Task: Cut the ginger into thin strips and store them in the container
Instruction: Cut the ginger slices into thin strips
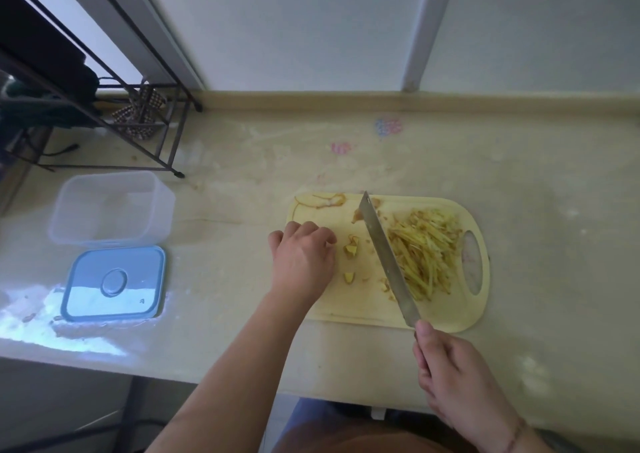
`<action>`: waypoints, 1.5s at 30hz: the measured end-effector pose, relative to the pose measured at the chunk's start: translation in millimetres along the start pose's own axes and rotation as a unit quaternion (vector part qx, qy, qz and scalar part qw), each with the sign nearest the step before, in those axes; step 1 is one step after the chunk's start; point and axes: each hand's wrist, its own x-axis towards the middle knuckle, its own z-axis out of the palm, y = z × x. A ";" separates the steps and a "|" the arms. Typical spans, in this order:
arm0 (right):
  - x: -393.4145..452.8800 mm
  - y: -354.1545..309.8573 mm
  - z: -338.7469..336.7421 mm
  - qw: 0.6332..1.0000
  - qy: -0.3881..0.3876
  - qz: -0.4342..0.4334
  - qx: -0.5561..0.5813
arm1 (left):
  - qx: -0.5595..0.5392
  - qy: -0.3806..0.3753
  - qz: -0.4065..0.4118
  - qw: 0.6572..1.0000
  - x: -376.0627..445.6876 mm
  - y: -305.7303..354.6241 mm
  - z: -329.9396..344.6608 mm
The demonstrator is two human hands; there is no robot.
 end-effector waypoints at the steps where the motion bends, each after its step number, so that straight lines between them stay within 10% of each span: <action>1: -0.6 0.2 0.0 1.000 0.005 0.000 -0.002 | -0.011 0.006 -0.011 1.000 -0.9 0.8 -0.2; 17: -0.2 4.2 0.2 1.000 -0.005 0.013 0.013 | 0.002 0.059 0.072 0.996 -52.9 -30.9 3.2; 45: -2.9 0.6 -1.1 1.000 0.005 0.014 -0.003 | 0.028 -0.029 -0.119 0.992 -0.8 48.9 4.9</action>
